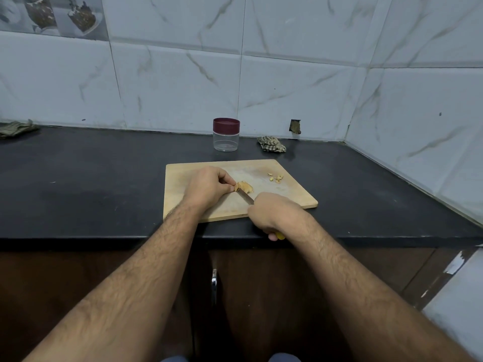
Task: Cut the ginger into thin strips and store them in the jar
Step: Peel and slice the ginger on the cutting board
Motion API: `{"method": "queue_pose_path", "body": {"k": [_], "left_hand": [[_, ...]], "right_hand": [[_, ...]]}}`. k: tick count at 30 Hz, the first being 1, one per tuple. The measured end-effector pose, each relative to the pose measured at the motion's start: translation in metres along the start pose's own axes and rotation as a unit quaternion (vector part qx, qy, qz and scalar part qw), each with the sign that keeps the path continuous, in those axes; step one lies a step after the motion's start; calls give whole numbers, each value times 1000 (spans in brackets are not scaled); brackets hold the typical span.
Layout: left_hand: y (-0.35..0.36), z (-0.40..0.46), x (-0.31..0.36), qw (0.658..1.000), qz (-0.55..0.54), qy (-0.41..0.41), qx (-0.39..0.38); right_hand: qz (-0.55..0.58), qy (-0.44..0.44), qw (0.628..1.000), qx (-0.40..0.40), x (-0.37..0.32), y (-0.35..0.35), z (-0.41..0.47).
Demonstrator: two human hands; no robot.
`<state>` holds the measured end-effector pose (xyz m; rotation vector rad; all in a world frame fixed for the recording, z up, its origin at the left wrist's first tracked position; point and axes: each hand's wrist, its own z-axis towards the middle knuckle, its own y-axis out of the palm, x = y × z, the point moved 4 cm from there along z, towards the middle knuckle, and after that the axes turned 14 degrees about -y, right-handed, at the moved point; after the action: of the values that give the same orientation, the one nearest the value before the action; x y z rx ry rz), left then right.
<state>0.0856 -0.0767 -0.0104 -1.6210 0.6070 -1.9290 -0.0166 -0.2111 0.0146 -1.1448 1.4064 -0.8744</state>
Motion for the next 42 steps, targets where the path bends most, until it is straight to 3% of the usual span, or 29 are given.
{"method": "queue_pose_path", "body": {"k": [10, 42], "left_hand": [[2, 1, -2, 999, -26, -11, -20], [3, 4, -4, 1000, 9, -24, -2]], "right_hand": [[65, -6, 997, 30, 3, 0, 12], [15, -7, 999, 46, -3, -2, 14]]}}
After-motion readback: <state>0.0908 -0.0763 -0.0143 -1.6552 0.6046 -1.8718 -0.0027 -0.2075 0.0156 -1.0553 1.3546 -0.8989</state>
